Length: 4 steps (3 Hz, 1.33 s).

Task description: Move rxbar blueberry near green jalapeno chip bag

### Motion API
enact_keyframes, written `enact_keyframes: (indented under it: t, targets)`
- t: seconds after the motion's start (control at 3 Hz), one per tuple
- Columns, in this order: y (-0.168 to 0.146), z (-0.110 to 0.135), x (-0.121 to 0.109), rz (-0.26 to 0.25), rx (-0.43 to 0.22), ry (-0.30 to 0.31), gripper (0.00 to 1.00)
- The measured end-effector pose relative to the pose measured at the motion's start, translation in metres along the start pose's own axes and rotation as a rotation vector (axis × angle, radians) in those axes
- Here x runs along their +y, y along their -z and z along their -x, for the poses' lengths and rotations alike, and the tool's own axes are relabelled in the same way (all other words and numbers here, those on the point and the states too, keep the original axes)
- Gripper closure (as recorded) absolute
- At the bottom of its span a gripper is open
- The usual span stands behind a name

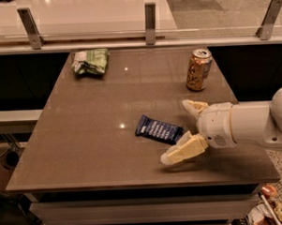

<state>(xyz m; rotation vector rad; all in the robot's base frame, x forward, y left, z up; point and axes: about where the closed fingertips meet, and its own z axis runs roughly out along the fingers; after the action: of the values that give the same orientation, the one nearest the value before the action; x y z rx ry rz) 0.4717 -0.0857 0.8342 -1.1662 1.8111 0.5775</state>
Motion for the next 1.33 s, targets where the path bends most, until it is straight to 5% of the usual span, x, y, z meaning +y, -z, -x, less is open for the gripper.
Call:
enact_keyframes:
  t: [0.67, 1.33]
  targets:
    - [-0.033, 0.006, -0.007, -0.007, 0.019, 0.014, 0.00]
    - [-0.035, 0.010, -0.004, -0.001, 0.019, 0.022, 0.41]
